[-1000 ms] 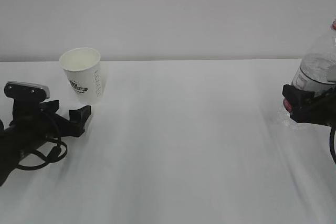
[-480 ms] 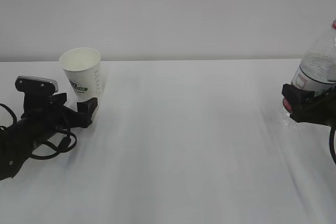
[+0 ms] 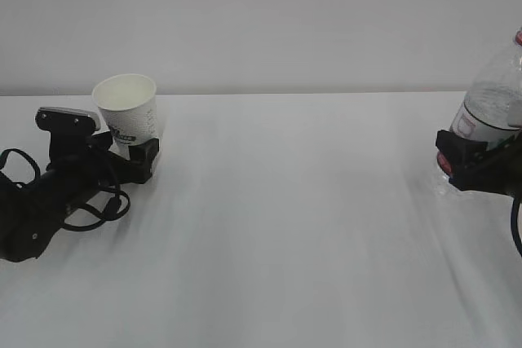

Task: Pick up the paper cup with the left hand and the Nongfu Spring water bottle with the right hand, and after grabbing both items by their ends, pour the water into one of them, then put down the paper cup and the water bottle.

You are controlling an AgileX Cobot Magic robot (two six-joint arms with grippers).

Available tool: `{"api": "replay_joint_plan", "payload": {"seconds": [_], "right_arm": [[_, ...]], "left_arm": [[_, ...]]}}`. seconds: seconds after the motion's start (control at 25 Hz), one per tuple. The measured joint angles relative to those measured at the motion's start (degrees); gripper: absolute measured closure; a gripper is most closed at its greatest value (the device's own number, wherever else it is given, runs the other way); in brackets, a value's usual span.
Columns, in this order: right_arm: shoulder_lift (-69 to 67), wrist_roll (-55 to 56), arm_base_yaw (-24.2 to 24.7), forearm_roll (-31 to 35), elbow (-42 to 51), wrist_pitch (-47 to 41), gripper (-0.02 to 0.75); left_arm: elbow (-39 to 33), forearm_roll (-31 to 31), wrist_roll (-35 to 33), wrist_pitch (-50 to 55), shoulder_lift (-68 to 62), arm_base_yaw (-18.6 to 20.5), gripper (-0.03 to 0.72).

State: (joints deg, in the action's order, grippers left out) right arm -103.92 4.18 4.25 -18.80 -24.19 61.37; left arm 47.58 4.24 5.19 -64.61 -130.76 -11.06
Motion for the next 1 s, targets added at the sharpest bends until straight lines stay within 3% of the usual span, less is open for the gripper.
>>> {"api": "replay_joint_plan", "payload": {"seconds": [0.72,1.0], "right_arm": [[0.0,0.7,0.0,-0.6,0.0,0.1,0.214],[0.0,0.8,0.0,-0.7,0.0,0.2,0.214]], "left_arm": [[8.7,0.2,0.2,4.1,-3.7,0.0,0.001],[8.9,2.4,0.2,4.3,-3.7,0.0,0.102]]}}
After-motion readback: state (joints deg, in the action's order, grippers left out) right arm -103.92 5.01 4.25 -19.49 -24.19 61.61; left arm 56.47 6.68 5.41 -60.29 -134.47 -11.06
